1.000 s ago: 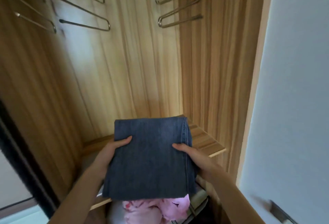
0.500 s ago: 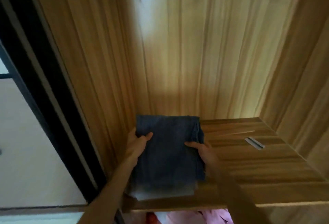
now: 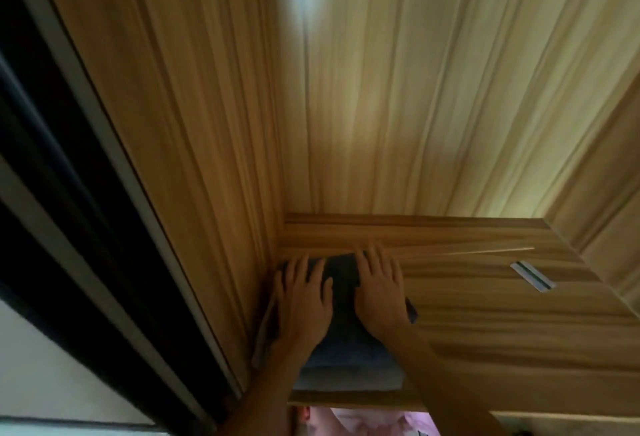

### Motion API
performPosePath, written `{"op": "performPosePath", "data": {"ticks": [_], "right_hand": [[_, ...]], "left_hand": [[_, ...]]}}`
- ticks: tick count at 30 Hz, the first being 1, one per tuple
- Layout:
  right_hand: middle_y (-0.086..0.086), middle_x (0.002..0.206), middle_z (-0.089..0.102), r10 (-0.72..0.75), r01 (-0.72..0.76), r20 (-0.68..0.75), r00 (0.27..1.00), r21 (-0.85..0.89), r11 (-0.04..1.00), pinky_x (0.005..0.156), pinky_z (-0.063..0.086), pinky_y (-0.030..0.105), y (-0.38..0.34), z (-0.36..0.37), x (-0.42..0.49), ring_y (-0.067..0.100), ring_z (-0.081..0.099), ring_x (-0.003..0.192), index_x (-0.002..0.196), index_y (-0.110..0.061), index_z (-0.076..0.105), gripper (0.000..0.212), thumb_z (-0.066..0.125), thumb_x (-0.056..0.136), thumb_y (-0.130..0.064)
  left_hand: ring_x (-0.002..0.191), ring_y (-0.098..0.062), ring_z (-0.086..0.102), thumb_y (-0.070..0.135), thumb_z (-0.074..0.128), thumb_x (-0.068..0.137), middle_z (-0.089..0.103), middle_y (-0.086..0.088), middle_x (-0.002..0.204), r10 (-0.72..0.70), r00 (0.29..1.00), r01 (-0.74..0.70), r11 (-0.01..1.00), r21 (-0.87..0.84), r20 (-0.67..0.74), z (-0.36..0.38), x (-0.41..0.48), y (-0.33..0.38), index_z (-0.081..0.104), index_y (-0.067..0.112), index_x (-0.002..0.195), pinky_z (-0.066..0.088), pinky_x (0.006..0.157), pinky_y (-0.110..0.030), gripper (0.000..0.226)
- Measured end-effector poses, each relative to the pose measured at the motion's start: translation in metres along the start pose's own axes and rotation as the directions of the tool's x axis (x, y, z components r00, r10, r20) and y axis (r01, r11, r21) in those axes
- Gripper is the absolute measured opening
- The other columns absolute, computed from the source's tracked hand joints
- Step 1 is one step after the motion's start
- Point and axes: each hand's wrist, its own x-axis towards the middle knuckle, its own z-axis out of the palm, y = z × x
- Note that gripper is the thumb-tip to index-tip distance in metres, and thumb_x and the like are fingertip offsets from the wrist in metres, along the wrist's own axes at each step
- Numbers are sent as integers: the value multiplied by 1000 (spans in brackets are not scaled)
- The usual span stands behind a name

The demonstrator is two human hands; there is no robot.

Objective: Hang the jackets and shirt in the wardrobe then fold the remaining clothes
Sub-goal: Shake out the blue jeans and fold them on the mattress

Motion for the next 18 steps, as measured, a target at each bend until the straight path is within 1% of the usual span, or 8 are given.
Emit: {"op": "performPosePath", "data": {"ticks": [2,4,6,10,12,14,16,18], "right_hand": [[2,167,-1,-138,147,201,970,-33,989,125,1,46,-4,11,-7,21,-5,154,158,-24,15,79,1,84,-48],[-2,166,-13,-125,145,286,950,-48,988,120,-11,39,3,22,-16,13,-19,150,159,-27,5,88,-13,77,-54],[-5,163,-20,-83,101,271,959,-53,993,119,-14,39,11,25,-22,8,-25,144,158,-28,-2,87,-11,78,-58],[-6,162,-23,38,-28,279,959,-41,999,122,-4,45,10,25,-31,12,-20,149,158,-27,-7,76,2,90,-58],[-3,164,-19,77,-66,283,956,-46,997,122,-2,45,10,20,-36,15,-15,152,158,-23,-7,69,10,98,-52],[0,166,-14,91,-81,290,953,-48,996,123,-2,44,11,12,-44,18,-12,153,159,-20,-3,64,17,104,-47],[3,167,-4,70,-61,279,958,-40,997,123,1,43,10,3,-53,20,-5,154,159,-18,8,61,22,106,-43],[4,166,10,42,-33,258,965,-38,999,123,5,42,7,-9,-65,22,4,153,156,-17,23,56,28,106,-40]], "left_hand": [[147,-29,31,50,12,94,36,-5,158,54,988,-70,991,111,142,18,-15,2,46,29,147,15,119,-54,66],[141,-30,42,48,24,95,43,-6,154,86,978,-116,981,155,190,29,-26,-5,51,29,144,18,112,-54,58],[141,-31,43,49,30,95,44,-8,154,92,974,-130,976,178,206,29,-30,-9,50,30,144,18,110,-55,56],[143,-32,39,55,27,95,42,-11,155,39,981,-80,974,211,190,23,-39,-9,48,26,147,20,112,-58,63],[142,-30,41,57,25,95,43,-11,154,-24,977,-20,979,201,212,16,-48,-12,49,24,146,32,109,-60,65],[138,-31,47,57,25,94,48,-11,151,-78,973,31,977,210,217,7,-58,-15,53,21,143,46,100,-59,67],[144,-33,37,56,18,95,37,-12,157,-102,969,49,972,229,224,-6,-70,-15,42,22,150,41,106,-57,69],[152,-31,16,53,19,100,17,-11,165,-109,960,43,967,250,258,-18,-81,-10,21,23,158,24,117,-50,65]]}}
